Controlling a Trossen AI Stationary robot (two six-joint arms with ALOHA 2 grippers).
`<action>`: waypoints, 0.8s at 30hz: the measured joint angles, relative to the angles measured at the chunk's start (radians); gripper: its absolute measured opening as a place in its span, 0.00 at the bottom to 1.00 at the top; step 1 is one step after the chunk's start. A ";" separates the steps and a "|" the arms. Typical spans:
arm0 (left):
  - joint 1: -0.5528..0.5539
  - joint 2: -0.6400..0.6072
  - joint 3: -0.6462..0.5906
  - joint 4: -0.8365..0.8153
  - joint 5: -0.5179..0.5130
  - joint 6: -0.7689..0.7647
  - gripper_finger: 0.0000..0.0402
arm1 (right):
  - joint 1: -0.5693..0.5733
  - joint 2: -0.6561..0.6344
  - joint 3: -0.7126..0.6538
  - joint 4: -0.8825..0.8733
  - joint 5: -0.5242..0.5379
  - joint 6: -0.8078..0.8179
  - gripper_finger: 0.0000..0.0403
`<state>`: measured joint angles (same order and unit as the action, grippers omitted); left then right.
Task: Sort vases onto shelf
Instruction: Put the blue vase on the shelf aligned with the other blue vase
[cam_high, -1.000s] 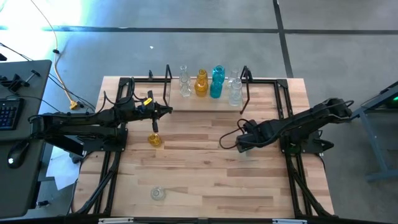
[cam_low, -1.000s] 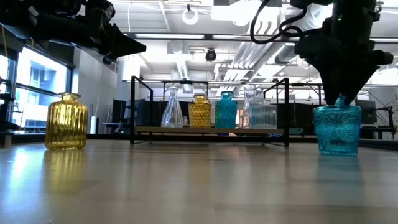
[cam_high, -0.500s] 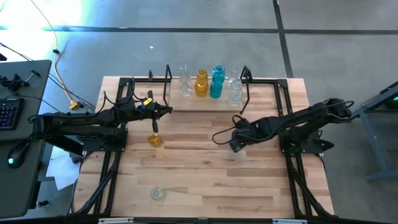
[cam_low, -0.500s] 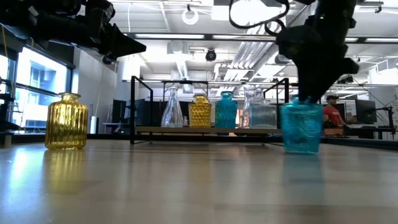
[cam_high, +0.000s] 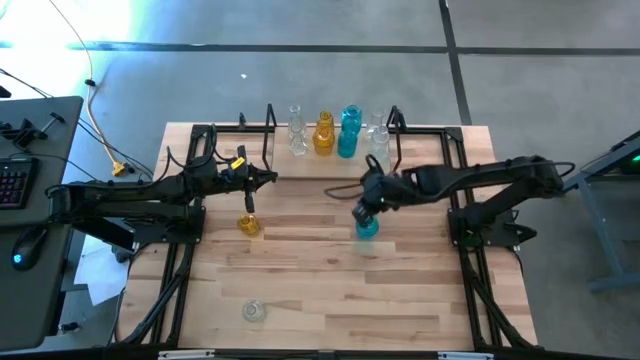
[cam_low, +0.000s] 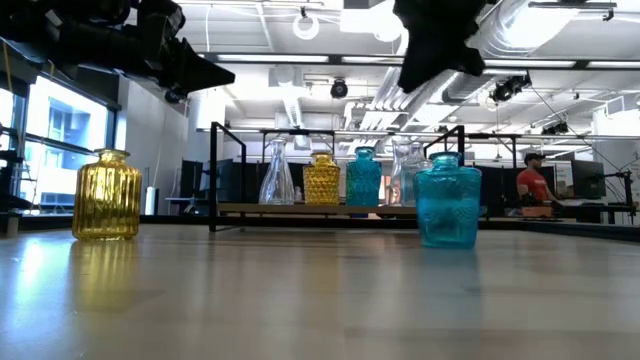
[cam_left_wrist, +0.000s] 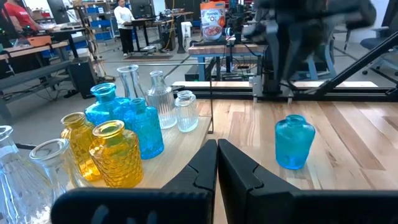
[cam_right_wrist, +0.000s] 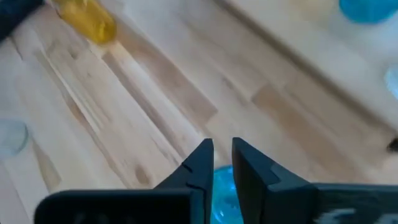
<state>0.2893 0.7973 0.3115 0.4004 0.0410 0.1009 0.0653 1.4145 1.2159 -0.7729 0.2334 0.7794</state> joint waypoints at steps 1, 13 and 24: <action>0.000 0.000 0.000 -0.003 0.000 0.000 0.01 | -0.008 0.000 0.015 -0.003 0.000 -0.019 0.10; 0.000 0.000 0.000 -0.015 0.000 -0.003 0.01 | 0.047 0.099 0.010 -0.167 -0.089 0.115 0.45; 0.000 0.000 0.000 -0.015 0.000 -0.003 0.01 | 0.044 0.244 0.008 -0.169 -0.119 0.103 0.59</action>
<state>0.2893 0.7975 0.3115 0.3855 0.0410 0.0982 0.1092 1.6587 1.2240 -0.9415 0.1142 0.8822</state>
